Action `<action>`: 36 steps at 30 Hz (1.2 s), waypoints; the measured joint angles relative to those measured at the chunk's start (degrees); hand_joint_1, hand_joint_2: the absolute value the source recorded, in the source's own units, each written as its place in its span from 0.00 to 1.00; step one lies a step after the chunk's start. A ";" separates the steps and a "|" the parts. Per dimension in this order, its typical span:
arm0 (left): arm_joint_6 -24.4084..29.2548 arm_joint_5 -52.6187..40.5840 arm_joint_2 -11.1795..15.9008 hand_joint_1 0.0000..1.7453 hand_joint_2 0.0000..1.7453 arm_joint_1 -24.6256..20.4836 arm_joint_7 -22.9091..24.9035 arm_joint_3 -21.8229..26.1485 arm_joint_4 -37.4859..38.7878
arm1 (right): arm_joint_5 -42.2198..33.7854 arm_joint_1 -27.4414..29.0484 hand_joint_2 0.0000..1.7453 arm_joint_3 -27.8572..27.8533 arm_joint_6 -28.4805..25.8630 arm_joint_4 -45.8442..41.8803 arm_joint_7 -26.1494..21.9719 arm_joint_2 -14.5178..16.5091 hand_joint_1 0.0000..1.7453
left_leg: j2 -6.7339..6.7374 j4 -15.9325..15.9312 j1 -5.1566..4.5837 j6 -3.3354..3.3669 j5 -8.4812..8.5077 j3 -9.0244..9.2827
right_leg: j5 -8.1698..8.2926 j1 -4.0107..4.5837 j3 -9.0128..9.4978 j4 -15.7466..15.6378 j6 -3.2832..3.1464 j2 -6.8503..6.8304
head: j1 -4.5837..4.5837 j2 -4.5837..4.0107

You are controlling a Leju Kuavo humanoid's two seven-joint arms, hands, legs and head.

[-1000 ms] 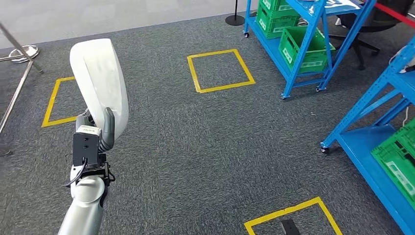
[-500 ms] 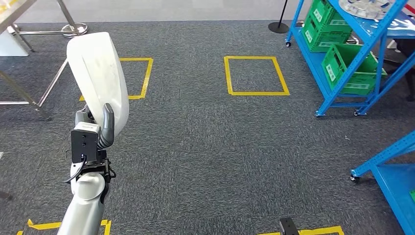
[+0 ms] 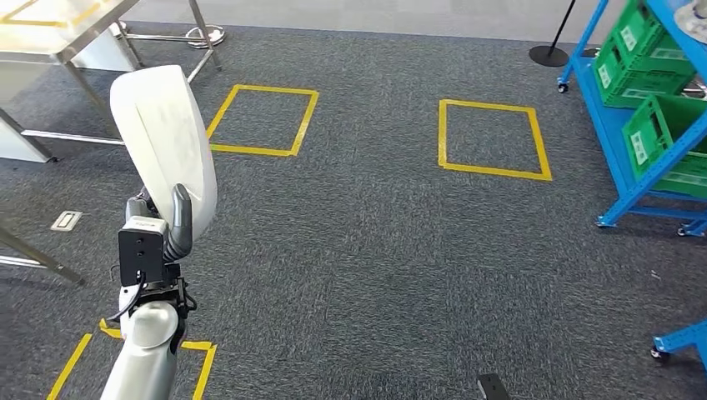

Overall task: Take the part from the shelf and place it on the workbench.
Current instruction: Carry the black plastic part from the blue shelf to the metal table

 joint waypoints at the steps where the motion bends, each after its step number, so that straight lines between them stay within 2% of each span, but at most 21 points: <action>1: 0.00 0.05 0.05 1.00 1.00 0.15 -0.05 0.02 -0.13 | 0.07 -0.03 0.00 0.00 0.02 0.00 0.04 0.03 0.00 | 0.78 -3.84 0.02 0.06 1.99 2.11 | -0.17 0.00 0.20 0.02 0.15 -0.80 | -0.01 0.00; 3: -0.01 0.09 0.10 1.00 1.00 0.21 -0.14 0.04 -0.51 | 0.09 -0.07 0.00 0.00 0.04 0.00 0.17 0.08 0.00 | 3.56 -11.67 -0.27 0.54 4.69 6.39 | -0.62 0.28 0.65 0.13 0.69 -2.21 | 0.06 0.00; 4: -0.01 0.09 0.09 1.00 1.00 0.22 -0.17 0.05 -0.70 | 0.08 -0.11 0.00 0.00 0.04 0.00 0.26 0.09 0.00 | 4.37 -13.86 -0.43 0.87 5.22 7.57 | -0.82 0.46 0.85 0.16 0.99 -2.82 | 0.16 0.00; 5: -0.02 0.09 0.08 1.00 1.00 0.25 -0.20 0.06 -0.81 | 0.07 -0.16 0.00 0.00 0.04 0.00 0.34 0.09 0.00 | 4.56 -14.55 -0.62 1.24 5.18 7.87 | -0.94 0.60 1.02 0.14 1.28 -3.39 | 0.26 0.00; 7: -0.02 0.09 0.08 1.00 1.00 0.37 -0.19 0.08 -1.05 | 0.04 -0.35 0.00 0.00 0.04 0.00 0.40 0.10 0.00 | 2.88 -14.74 -0.58 1.98 5.45 7.83 | -1.17 0.48 1.38 0.08 1.94 -4.28 | 0.37 0.00; 9: -0.04 0.09 0.06 1.00 1.00 0.29 -0.20 0.13 -1.34 | 0.02 -0.56 0.00 0.01 0.05 0.00 0.34 0.16 0.00 | 1.42 -15.09 -0.28 2.69 5.78 7.94 | -2.52 0.14 0.85 1.86 2.63 -1.89 | 0.51 0.00; 11: -0.10 0.08 -0.05 1.00 1.00 0.10 -0.22 0.17 -1.46 | -0.02 -0.55 0.00 0.02 0.06 0.00 0.25 0.21 0.00 | 0.06 -15.21 -0.07 3.14 5.97 7.97 | -5.71 -0.05 -2.12 8.11 3.00 2.00 | 0.82 0.00; 13: -0.16 0.08 -0.13 1.00 1.00 0.07 -0.18 0.20 -1.37 | -0.06 -0.36 0.00 0.01 0.09 0.00 0.22 0.22 0.00 | -1.61 -15.12 -0.06 3.32 6.01 7.90 | -8.15 -0.01 -6.03 15.32 3.09 3.31 | 0.98 0.00; 14: -0.17 0.07 -0.13 1.00 1.00 0.09 -0.16 0.21 -1.29 | -0.07 -0.30 0.00 0.01 0.14 0.00 0.22 0.22 0.00 | -2.54 -15.03 -0.06 3.32 6.01 7.89 | -7.83 -0.01 -6.98 16.57 3.06 3.45 | 0.99 0.00; 16: -0.17 0.07 -0.11 1.00 1.00 0.08 -0.14 0.22 -1.20 | -0.07 -0.33 0.00 0.00 0.23 0.00 0.20 0.22 0.00 | -4.30 -14.83 -0.01 3.20 6.00 7.90 | -4.26 -0.12 -5.61 12.41 2.89 3.87 | 1.00 0.00; 18: -0.17 0.07 -0.11 1.00 1.00 0.05 -0.14 0.23 -1.19 | -0.08 -0.45 0.00 0.01 0.31 0.00 0.16 0.22 0.00 | -5.89 -14.58 0.04 2.72 5.99 7.76 | -0.77 -0.34 -2.19 4.50 2.73 6.22 | 1.01 0.00; 20: -0.17 0.07 -0.13 1.00 1.00 0.03 -0.14 0.25 -1.20 | -0.10 -0.55 0.00 0.01 0.38 0.00 0.12 0.24 0.00 | -7.19 -14.58 0.05 1.92 6.12 7.41 | 0.19 -0.27 -0.60 0.77 2.39 7.72 | 1.01 0.00; 22: -0.17 0.07 -0.08 1.00 1.00 0.05 -0.14 0.28 -1.21 | -0.10 -0.67 0.00 0.01 0.40 0.00 0.08 0.30 0.00 | -8.27 -14.95 0.13 1.06 6.45 7.05 | 0.40 -0.09 -0.58 0.58 1.66 6.56 | 1.01 0.00; 23: -0.17 0.07 -0.01 1.00 1.00 0.07 -0.14 0.31 -1.21 | -0.09 -0.74 0.00 0.00 0.40 0.00 0.07 0.33 0.00 | -7.83 -14.79 0.11 0.76 6.34 6.83 | 0.57 -0.11 -0.52 0.37 1.21 5.94 | 0.96 0.00; 25: -0.17 0.08 0.09 1.00 1.00 -0.03 -0.14 0.35 -1.21 | -0.11 -0.79 0.00 0.00 0.41 0.00 0.03 0.40 0.00 | -4.61 -11.77 -0.05 0.34 4.35 5.32 | 0.85 -0.24 -0.43 -0.07 0.37 4.50 | 0.61 0.00; 27: -0.20 0.09 0.10 1.00 1.00 -0.10 -0.11 0.32 -1.17 | -0.17 -0.57 0.00 0.00 0.41 0.00 0.04 0.37 0.00 | -1.14 -4.62 -0.09 0.08 0.46 2.12 | 0.83 -0.02 -0.45 -0.15 -0.05 2.96 | 0.29 0.00; 29: -0.29 0.13 0.10 1.00 1.00 0.01 -0.06 0.31 -1.05 | -0.41 -0.38 0.00 0.00 0.42 0.00 0.06 0.38 0.00 | -0.27 0.89 -0.01 -0.11 -1.53 -0.24 | 0.75 0.13 -0.49 -0.12 -0.14 1.20 | 0.27 0.00; 30: -0.33 0.19 0.10 1.00 1.00 0.05 -0.01 0.32 -1.00 | -0.59 -0.37 0.00 0.00 0.43 0.00 0.07 0.40 0.00 | -0.11 0.67 0.00 -0.11 -0.94 0.12 | 0.70 0.16 -0.46 -0.09 -0.13 0.35 | 0.27 0.00; 31: -0.34 0.26 0.11 1.00 1.00 0.07 0.06 0.35 -0.98 | -0.75 -0.38 0.00 0.00 0.43 0.00 0.07 0.43 0.00 | 0.30 -1.96 -0.02 -0.02 0.61 1.73 | 0.63 0.17 -0.37 -0.06 -0.05 -0.44 | 0.26 0.00; 34: -0.22 0.43 0.13 1.00 1.00 0.04 0.28 0.41 -1.15 | -0.94 -0.40 0.00 -0.02 0.42 0.00 0.06 0.48 0.00 | 4.06 -13.13 -0.51 0.97 4.59 8.10 | 0.20 0.43 0.14 0.02 0.53 -2.43 | 0.27 0.00; 36: -0.17 0.49 0.13 1.00 1.00 0.10 0.38 0.46 -1.23 | -0.99 -0.44 0.00 -0.03 0.43 0.00 0.05 0.49 0.00 | 4.49 -14.92 -0.84 1.79 4.79 8.83 | 0.04 0.62 0.47 -0.05 1.12 -3.62 | 0.34 0.00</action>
